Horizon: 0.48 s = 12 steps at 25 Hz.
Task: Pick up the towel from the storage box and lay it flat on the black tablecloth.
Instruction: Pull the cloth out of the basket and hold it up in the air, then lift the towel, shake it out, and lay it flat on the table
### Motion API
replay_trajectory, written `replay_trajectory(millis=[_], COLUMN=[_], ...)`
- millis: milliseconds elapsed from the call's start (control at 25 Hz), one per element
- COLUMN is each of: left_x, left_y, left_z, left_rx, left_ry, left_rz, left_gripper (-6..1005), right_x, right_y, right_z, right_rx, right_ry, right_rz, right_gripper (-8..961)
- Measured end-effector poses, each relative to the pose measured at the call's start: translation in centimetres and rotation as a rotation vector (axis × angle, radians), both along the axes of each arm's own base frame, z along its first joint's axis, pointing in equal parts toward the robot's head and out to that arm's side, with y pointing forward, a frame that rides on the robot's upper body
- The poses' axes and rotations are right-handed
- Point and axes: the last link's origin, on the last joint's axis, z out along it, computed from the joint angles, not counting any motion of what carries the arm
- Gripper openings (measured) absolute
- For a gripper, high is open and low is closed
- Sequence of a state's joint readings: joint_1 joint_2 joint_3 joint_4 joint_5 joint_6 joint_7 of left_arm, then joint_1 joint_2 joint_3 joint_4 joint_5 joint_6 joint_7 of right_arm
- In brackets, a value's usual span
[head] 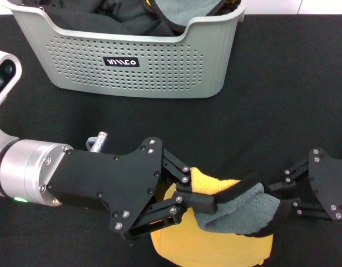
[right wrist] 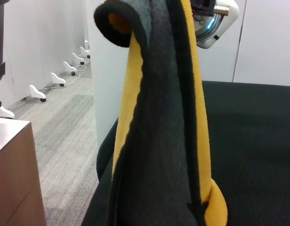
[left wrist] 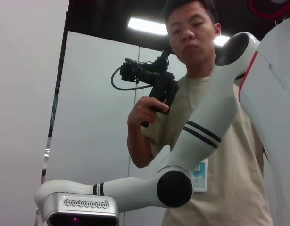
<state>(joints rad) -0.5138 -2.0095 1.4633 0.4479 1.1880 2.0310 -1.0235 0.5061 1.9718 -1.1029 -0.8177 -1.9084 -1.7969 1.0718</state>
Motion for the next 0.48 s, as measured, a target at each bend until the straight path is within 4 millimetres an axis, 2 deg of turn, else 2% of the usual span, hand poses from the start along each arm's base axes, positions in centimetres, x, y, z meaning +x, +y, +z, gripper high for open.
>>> replay_trajectory(millis=[280, 360, 480], left_x=[0.01, 0.0, -0.02], left_y=[0.0, 0.0, -0.04], left_z=[0.0, 0.0, -0.05], left_rx=[0.001, 0.001, 0.002], left_ry=[-0.001, -0.001, -0.002], left_rz=[0.0, 0.0, 0.001], left_gripper=[92, 92, 93], right_x=[0.16, 0.18, 0.2], right_y=[0.16, 0.16, 0.16], right_z=[0.17, 0.22, 0.25], right_rx=[0.026, 0.032, 0.035], right_ry=[0.004, 0.006, 0.006], right_rz=[0.005, 0.006, 0.006], right_gripper=[163, 4, 4])
